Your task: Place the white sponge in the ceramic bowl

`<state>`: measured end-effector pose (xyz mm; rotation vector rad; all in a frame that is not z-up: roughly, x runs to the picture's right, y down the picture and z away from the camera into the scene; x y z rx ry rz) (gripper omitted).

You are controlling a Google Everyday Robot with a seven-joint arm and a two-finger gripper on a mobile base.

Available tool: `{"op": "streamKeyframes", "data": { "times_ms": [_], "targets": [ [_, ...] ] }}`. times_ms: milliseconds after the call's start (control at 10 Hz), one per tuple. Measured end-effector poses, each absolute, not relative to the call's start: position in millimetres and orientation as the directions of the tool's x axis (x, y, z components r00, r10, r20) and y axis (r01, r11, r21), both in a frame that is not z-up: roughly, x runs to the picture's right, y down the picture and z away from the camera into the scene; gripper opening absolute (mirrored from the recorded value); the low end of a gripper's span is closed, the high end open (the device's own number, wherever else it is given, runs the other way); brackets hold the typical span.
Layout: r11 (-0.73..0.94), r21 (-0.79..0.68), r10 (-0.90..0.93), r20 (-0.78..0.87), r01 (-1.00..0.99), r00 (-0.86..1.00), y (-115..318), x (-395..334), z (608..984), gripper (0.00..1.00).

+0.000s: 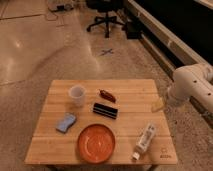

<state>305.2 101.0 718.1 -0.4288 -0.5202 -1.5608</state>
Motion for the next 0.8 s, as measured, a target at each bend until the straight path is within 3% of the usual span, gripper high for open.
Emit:
{"op": "streamKeyframes", "data": {
  "times_ms": [200,800],
  "targets": [
    [-0.027,0.068,-0.826,0.561,0.997,-0.060,101,297,715,0.80],
    [-0.095,0.105,-0.849,0.510,0.990,-0.136,94,137,704,0.80]
  ]
}}
